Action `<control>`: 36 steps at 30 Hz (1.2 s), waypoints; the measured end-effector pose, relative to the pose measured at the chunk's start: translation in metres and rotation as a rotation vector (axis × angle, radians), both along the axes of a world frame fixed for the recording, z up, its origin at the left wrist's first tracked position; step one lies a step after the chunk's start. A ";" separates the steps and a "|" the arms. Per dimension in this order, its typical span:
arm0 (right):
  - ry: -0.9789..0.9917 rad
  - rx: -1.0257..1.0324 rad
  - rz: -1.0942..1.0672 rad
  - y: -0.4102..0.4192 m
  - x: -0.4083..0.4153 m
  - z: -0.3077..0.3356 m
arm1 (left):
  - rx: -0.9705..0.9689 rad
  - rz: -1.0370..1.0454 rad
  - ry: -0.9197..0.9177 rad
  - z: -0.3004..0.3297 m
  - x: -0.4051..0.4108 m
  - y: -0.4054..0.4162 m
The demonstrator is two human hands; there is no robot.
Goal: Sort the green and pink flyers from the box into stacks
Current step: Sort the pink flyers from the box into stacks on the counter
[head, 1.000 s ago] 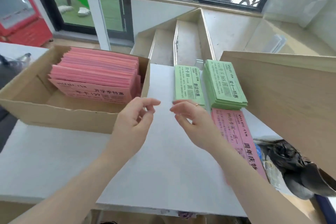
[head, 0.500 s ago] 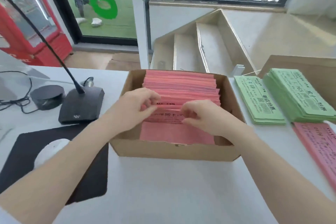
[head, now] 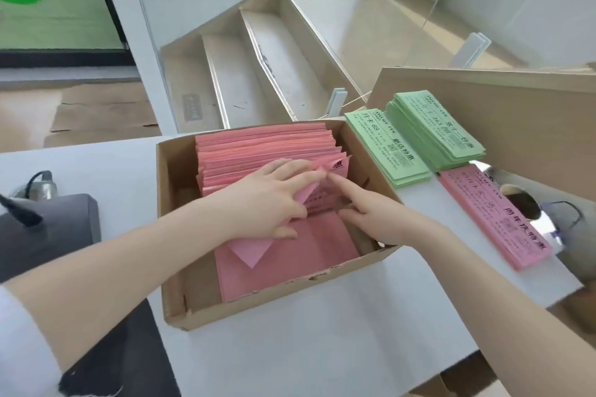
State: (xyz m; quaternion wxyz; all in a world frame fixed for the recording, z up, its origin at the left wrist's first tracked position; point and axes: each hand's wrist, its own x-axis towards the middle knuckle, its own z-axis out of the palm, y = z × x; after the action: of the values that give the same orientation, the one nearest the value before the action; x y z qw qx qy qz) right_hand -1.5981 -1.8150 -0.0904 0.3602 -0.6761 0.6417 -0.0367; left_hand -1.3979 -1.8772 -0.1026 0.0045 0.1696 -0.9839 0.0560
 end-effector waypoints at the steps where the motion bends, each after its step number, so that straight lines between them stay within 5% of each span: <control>1: -0.024 -0.023 -0.054 0.001 -0.002 0.000 | 0.000 -0.011 -0.002 -0.002 0.002 -0.001; 4: 0.108 -0.032 -0.158 -0.002 -0.002 0.006 | -0.066 0.079 -0.022 0.000 0.005 -0.003; 9: 0.550 0.400 -0.007 -0.015 0.015 0.002 | 0.013 0.283 -0.115 -0.010 0.006 -0.008; 15: 0.637 0.492 0.004 -0.022 0.038 -0.010 | 0.060 0.254 -0.137 -0.010 0.011 -0.008; 23: 0.056 0.491 -0.641 -0.027 0.048 -0.037 | 0.150 0.262 -0.129 -0.007 0.013 -0.009; 32: -0.121 0.553 -0.707 -0.029 0.048 -0.038 | 0.129 0.278 -0.207 -0.007 0.018 -0.004; 36: -0.418 0.627 -0.737 -0.032 0.050 -0.038 | 0.157 0.301 -0.195 -0.005 0.018 -0.004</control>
State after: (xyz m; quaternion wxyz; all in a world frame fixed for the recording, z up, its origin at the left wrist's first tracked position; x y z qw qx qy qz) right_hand -1.5485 -1.8468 -0.1280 0.6289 -0.2434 0.7314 -0.1012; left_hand -1.3794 -1.8810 -0.1074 -0.1125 0.3086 -0.9445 -0.0050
